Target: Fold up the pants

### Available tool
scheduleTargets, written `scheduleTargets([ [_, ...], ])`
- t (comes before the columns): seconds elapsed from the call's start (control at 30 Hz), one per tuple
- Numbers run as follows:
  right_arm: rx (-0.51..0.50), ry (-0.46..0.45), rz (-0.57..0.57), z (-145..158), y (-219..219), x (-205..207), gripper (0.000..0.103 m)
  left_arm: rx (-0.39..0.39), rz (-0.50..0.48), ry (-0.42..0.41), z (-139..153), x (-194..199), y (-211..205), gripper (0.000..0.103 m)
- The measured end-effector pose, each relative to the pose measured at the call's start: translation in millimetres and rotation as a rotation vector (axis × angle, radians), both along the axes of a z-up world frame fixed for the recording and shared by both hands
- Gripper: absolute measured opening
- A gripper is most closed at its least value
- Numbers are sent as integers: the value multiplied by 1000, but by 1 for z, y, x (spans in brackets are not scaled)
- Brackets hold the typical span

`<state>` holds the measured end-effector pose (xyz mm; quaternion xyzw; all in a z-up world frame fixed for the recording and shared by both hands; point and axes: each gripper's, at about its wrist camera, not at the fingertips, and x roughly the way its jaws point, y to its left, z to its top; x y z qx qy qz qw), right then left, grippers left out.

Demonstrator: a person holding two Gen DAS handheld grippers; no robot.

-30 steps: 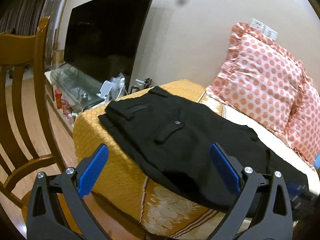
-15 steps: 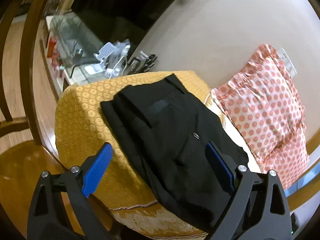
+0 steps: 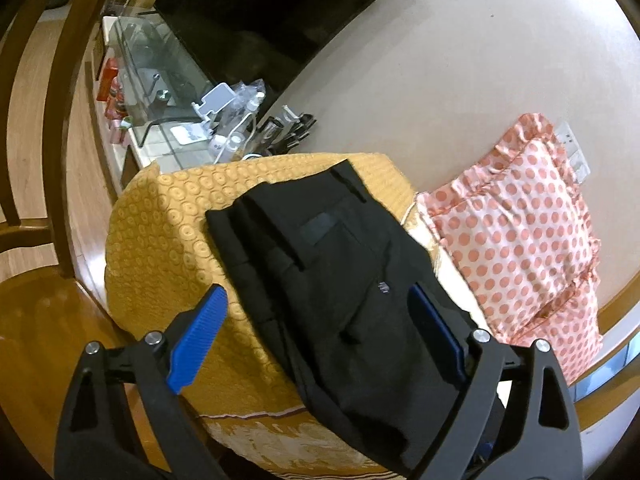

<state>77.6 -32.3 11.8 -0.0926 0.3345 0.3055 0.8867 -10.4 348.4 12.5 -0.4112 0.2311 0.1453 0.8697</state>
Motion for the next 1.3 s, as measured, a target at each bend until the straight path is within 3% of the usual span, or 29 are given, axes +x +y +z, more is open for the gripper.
scheduleTargets([
  [0.2, 1, -1, 1, 0, 0, 0, 57, -12, -31, 7, -1, 10, 1, 91],
  [0.47, 8, -4, -5, -1, 2, 1, 59, -190, -100, -97, -14, 13, 8, 90],
  [0.6, 10, -5, -5, -1, 4, 1, 60, -237, -130, -103, -19, 13, 8, 78],
  [0.77, 11, -7, -11, -1, 4, 1, 61, -353, -163, -114, -26, 15, 10, 71],
  [0.83, 11, -7, -9, -1, 4, 1, 61, -406, -157, -111, -30, 17, 11, 63],
  [0.9, 11, -7, -10, -1, 4, 1, 61, -387, -126, -92, -30, 19, 12, 56],
  [1.1, 15, -9, -11, -1, 5, 2, 62, -311, -46, -46, -23, 28, 18, 54],
  [1.13, 18, -11, -11, -1, 6, 2, 62, -270, -29, -27, -20, 30, 17, 51],
  [1.17, 21, -13, -11, -1, 6, 2, 62, -232, -15, -6, -18, 33, 16, 47],
  [1.23, 26, -17, -13, -2, 5, 3, 62, -170, 17, 38, -18, 37, 13, 27],
  [1.3, 40, -12, -14, -2, 3, 1, 63, -158, 25, 39, -21, 37, 12, 19],
])
